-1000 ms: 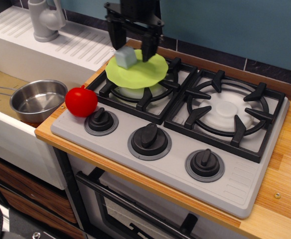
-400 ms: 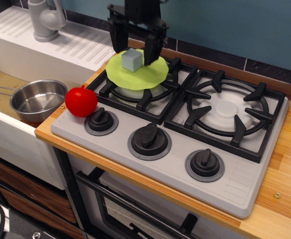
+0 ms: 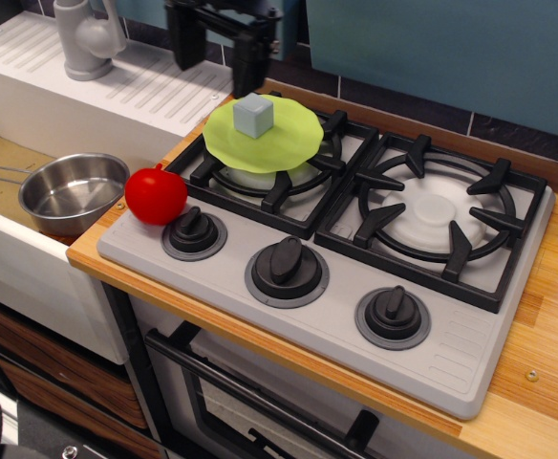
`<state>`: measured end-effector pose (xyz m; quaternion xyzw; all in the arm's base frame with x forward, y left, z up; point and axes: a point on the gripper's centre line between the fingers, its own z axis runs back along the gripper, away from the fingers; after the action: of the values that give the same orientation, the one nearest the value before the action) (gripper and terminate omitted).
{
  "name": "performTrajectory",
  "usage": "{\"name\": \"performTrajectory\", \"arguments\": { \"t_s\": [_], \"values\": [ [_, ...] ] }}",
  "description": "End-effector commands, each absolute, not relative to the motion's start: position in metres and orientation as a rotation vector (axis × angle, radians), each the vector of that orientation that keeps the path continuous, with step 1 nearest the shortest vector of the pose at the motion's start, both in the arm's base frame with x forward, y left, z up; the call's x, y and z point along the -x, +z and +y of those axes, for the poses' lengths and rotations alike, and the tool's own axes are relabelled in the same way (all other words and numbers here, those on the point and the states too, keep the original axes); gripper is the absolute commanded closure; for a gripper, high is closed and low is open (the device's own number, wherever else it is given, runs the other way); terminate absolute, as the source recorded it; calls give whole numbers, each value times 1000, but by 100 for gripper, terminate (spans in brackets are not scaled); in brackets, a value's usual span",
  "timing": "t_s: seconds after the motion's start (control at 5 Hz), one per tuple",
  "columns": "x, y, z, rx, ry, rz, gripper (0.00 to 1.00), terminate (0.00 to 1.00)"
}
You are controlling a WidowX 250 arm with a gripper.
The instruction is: Put cube on plate and smalltomato in pot or pan in sink
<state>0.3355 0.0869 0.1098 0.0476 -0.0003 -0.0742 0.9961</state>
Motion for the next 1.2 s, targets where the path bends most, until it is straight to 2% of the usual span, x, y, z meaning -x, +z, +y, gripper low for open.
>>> {"name": "performTrajectory", "arguments": {
  "t_s": [0.0, 0.2, 0.4, 0.6, 0.8, 1.0],
  "values": [
    [-340, 138, 87, -123, -151, -84, 0, 0],
    [-340, 138, 87, -123, -151, -84, 0, 0],
    [-326, 146, 89, -123, -99, -43, 0, 0],
    [-311, 147, 92, -78, -49, -36, 0, 0],
    [-304, 144, 99, -45, -37, -56, 0, 0],
    [-298, 136, 105, -43, -51, -142, 0, 0]
  ]
}}
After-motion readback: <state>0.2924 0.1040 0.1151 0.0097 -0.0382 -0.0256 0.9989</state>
